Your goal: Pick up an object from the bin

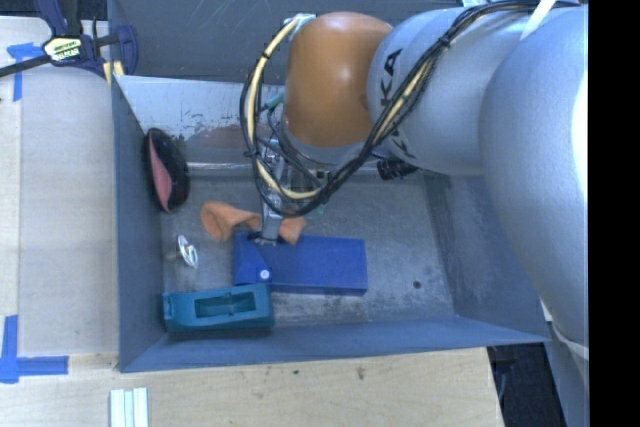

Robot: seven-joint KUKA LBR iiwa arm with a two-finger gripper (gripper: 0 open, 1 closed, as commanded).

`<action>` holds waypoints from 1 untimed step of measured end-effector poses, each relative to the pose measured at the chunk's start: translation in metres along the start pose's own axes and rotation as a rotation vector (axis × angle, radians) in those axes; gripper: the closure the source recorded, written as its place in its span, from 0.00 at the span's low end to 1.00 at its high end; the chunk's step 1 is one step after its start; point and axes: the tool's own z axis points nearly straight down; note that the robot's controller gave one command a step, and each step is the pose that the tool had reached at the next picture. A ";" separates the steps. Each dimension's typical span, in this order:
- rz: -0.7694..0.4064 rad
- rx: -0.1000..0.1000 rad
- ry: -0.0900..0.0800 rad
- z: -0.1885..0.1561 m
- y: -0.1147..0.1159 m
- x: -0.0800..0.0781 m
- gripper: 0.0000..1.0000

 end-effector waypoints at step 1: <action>-0.323 -0.002 -0.011 0.057 -0.004 0.020 1.00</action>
Offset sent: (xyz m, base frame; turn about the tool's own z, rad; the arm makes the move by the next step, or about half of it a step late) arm 0.0000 0.0000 0.0000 0.0000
